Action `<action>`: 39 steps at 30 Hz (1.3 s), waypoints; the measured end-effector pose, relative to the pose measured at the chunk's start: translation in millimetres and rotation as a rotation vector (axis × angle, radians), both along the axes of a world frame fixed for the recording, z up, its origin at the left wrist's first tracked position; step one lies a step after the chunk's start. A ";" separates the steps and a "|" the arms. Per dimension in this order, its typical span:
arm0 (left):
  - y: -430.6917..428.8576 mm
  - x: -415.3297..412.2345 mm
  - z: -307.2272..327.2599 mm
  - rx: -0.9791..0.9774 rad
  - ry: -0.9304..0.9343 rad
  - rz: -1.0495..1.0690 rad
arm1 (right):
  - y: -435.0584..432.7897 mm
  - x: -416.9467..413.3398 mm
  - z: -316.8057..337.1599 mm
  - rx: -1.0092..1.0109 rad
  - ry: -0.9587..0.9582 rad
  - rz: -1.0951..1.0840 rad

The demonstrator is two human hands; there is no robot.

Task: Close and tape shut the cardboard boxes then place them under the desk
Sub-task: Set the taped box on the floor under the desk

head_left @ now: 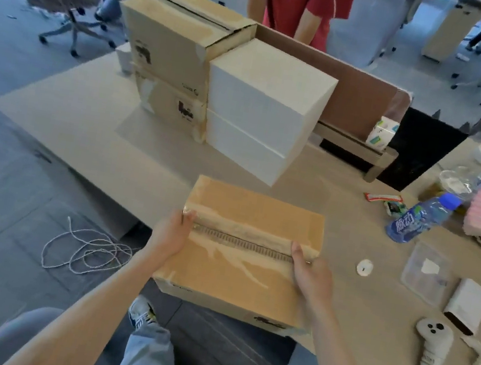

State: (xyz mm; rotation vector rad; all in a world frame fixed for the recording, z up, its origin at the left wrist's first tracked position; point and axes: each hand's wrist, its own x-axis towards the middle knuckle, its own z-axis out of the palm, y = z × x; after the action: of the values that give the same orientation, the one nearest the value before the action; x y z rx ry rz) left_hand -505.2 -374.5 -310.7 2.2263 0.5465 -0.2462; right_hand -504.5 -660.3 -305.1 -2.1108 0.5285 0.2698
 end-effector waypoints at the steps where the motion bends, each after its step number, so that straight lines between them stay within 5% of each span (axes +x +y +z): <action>1: 14.2 -12.1 1.0 0.031 -0.015 0.061 | 16.9 4.1 2.3 -0.021 -0.011 0.031; 13: 240.3 -78.8 7.9 -0.011 -0.167 0.742 | 289.9 85.0 30.4 -0.033 -0.079 0.572; 20: 371.7 -74.9 16.8 0.010 -0.204 0.926 | 447.4 130.9 47.4 0.162 -0.116 0.779; 39: 601.3 -20.5 60.9 0.269 -0.171 1.288 | 771.0 240.0 41.5 0.216 -0.153 1.121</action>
State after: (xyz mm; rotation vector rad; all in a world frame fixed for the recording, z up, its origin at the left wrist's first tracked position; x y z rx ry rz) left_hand -525.7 226.8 -249.8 1.6692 1.8129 0.7030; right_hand -264.6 110.7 -263.6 -1.9801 -0.7944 0.7338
